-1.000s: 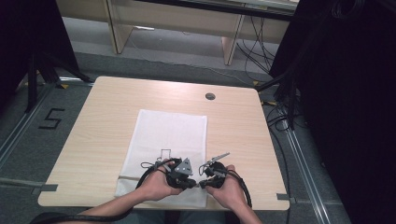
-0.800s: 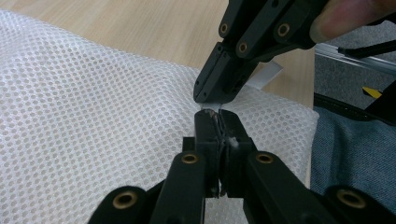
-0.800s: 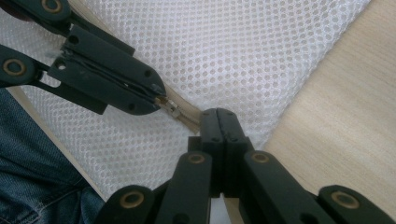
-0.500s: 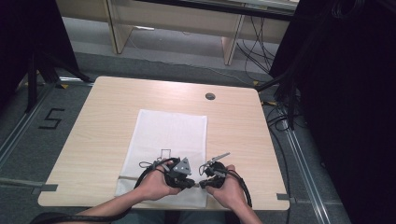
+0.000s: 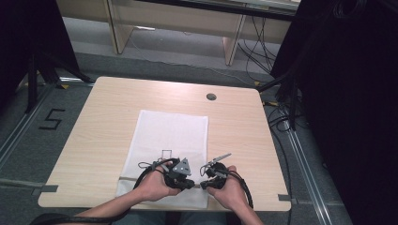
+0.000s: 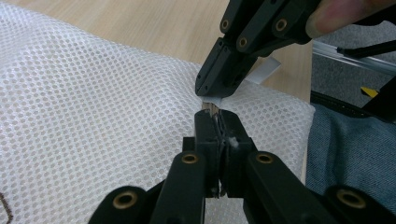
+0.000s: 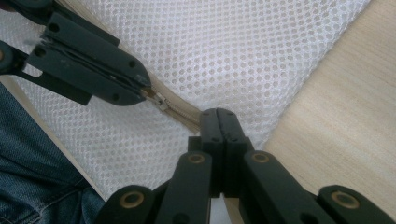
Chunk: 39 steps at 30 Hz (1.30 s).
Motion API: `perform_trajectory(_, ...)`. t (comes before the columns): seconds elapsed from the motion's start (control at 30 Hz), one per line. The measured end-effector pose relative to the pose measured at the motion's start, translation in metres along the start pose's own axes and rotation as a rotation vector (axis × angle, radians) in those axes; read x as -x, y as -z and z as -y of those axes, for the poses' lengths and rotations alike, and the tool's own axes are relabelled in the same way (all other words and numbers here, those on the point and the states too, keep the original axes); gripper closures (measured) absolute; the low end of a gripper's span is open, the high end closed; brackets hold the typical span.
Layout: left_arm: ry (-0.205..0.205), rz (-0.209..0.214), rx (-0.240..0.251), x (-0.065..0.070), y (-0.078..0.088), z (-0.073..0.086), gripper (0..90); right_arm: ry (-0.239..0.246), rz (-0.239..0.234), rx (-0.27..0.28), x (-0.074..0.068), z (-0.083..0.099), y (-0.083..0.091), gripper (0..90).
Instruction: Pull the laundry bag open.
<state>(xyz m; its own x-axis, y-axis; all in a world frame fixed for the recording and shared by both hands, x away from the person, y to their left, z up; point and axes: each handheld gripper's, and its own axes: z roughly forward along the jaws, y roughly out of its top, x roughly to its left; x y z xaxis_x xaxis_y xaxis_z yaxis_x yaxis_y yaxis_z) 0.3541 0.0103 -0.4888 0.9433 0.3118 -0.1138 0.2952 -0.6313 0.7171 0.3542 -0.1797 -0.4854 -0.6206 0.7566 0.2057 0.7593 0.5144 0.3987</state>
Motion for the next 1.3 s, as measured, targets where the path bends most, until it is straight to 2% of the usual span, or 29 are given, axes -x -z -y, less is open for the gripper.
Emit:
perform_trajectory(0.03,0.016,-0.003,-0.003,0.0003,0.0003,0.0006,87.4,-0.004,-0.003,-0.001,-0.0002,0.0001,0.0,90.0)
perform_trajectory(0.1,0.021,0.001,0.002,0.0008,0.0004,0.001,87.4,-0.004,-0.003,-0.001,-0.0002,0.0002,0.0,90.0)
perform_trajectory(0.27,0.018,0.0,-0.001,0.0012,0.0007,0.001,87.4,0.002,-0.002,0.0,0.0005,0.0003,-0.0001,90.0)
perform_trajectory(0.3,-0.003,0.0,-0.004,-0.0001,0.0015,0.0007,87.4,0.013,-0.005,0.002,0.0014,0.0001,-0.0004,90.0)
perform_trajectory(0.33,0.016,-0.001,-0.003,0.0009,0.0018,0.0012,87.4,0.014,-0.006,0.002,0.0016,0.0001,-0.0004,90.0)
perform_trajectory(0.4,0.024,0.001,0.003,0.001,0.0021,0.0019,87.4,0.014,-0.006,0.002,0.0016,0.0001,-0.0004,90.0)
perform_trajectory(0.47,0.023,0.001,0.002,0.0009,0.0028,0.0022,87.4,0.014,-0.006,0.003,0.0017,0.0001,-0.0004,90.0)
perform_trajectory(0.53,0.0,-0.003,-0.006,-0.0006,0.0045,0.002,87.4,0.014,-0.006,0.003,0.0016,0.0002,-0.0004,90.0)
perform_trajectory(0.63,0.003,-0.004,-0.006,-0.0001,0.0048,0.0023,87.4,0.014,-0.007,0.003,0.0017,0.0001,-0.0004,90.0)
perform_trajectory(0.7,0.019,-0.003,-0.001,0.0008,0.0048,0.0025,87.4,0.014,-0.008,0.003,0.0017,0.0002,-0.0004,90.0)
perform_trajectory(0.77,0.005,-0.001,-0.001,-0.0001,0.0053,0.0024,87.4,0.018,-0.008,0.005,0.0023,0.0001,-0.0006,90.0)
perform_trajectory(1.03,0.025,-0.005,0.001,0.0009,0.0073,0.0031,87.4,0.015,-0.005,0.003,0.0015,0.0001,-0.0004,90.0)
perform_trajectory(1.07,0.009,-0.004,-0.001,0.0001,0.0077,0.0029,87.4,0.014,-0.006,0.003,0.0016,0.0002,-0.0004,90.0)
perform_trajectory(1.1,0.023,-0.007,-0.001,0.0006,0.0079,0.0034,87.4,0.014,-0.008,0.003,0.0017,0.0002,-0.0004,90.0)
perform_trajectory(1.3,0.019,-0.011,-0.007,0.0006,0.0088,0.0035,87.4,0.019,-0.009,0.005,0.0025,0.0001,-0.0006,90.0)
